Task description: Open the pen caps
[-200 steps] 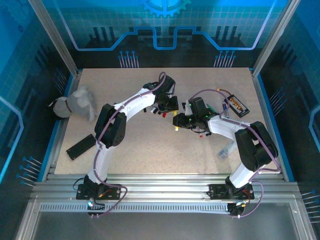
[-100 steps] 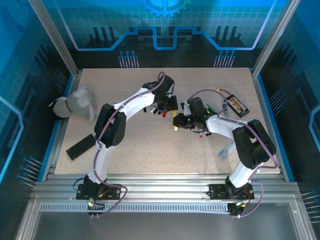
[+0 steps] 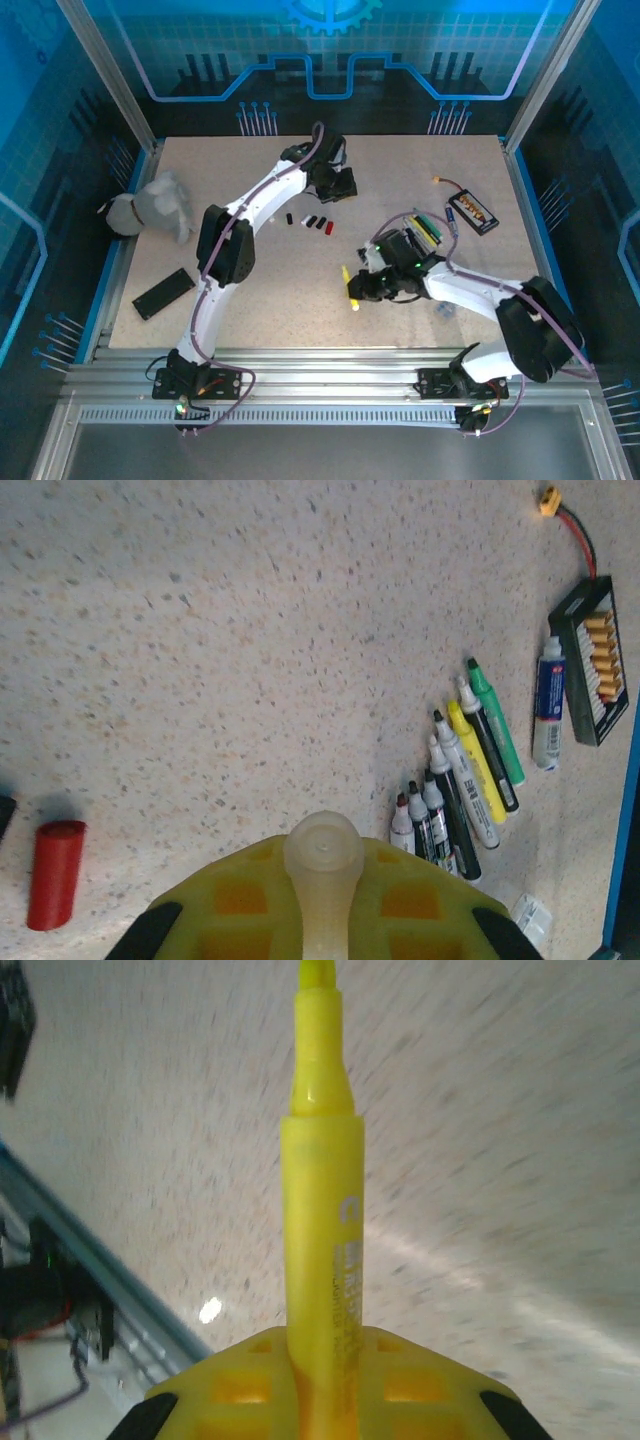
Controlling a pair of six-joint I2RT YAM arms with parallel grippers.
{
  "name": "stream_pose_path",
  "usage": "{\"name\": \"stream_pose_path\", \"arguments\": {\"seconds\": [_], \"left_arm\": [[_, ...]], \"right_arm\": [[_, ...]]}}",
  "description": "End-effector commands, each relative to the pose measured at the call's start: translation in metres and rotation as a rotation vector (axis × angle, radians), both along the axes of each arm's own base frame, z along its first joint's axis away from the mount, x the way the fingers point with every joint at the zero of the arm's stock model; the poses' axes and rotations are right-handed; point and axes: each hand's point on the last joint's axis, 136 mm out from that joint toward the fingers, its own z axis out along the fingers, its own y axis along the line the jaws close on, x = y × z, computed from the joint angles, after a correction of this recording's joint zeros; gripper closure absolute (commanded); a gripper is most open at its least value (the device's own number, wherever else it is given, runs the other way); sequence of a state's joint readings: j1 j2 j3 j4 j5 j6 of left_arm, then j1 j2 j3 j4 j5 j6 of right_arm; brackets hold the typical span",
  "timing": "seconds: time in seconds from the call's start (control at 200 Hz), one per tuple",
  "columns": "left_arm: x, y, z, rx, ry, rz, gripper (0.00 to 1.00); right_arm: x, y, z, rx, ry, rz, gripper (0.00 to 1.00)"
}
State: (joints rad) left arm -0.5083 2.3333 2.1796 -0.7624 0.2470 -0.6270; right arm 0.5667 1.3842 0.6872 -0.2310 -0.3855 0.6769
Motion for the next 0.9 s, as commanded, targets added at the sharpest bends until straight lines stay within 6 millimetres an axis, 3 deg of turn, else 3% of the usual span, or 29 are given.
{"name": "stream_pose_path", "arguments": {"seconds": [0.0,0.11,0.14,0.36,0.585,0.781,0.896], "left_arm": [[-0.027,-0.008,-0.017,0.090,0.033,-0.065,1.00],[-0.037,0.005,-0.041,0.208,0.048,-0.069,1.00],[-0.038,0.010,-0.047,0.236,0.052,-0.067,1.00],[-0.045,0.031,-0.079,0.401,0.069,-0.085,1.00],[-0.051,0.036,-0.109,0.448,0.120,-0.108,1.00],[-0.049,0.043,-0.118,0.502,0.131,-0.108,1.00],[-0.048,0.043,-0.118,0.502,0.132,-0.111,0.86]], "right_arm": [[0.031,-0.042,0.005,-0.173,-0.049,-0.132,1.00],[0.057,-0.069,0.001,-0.341,-0.086,-0.163,1.00],[0.071,-0.070,0.009,-0.363,-0.111,-0.169,1.00],[0.108,-0.090,-0.009,-0.558,-0.094,-0.172,1.00],[0.119,-0.095,-0.034,-0.622,-0.051,-0.184,1.00],[0.120,-0.107,-0.048,-0.696,-0.014,-0.209,1.00],[0.120,-0.116,-0.050,-0.749,-0.003,-0.224,0.88]]}}
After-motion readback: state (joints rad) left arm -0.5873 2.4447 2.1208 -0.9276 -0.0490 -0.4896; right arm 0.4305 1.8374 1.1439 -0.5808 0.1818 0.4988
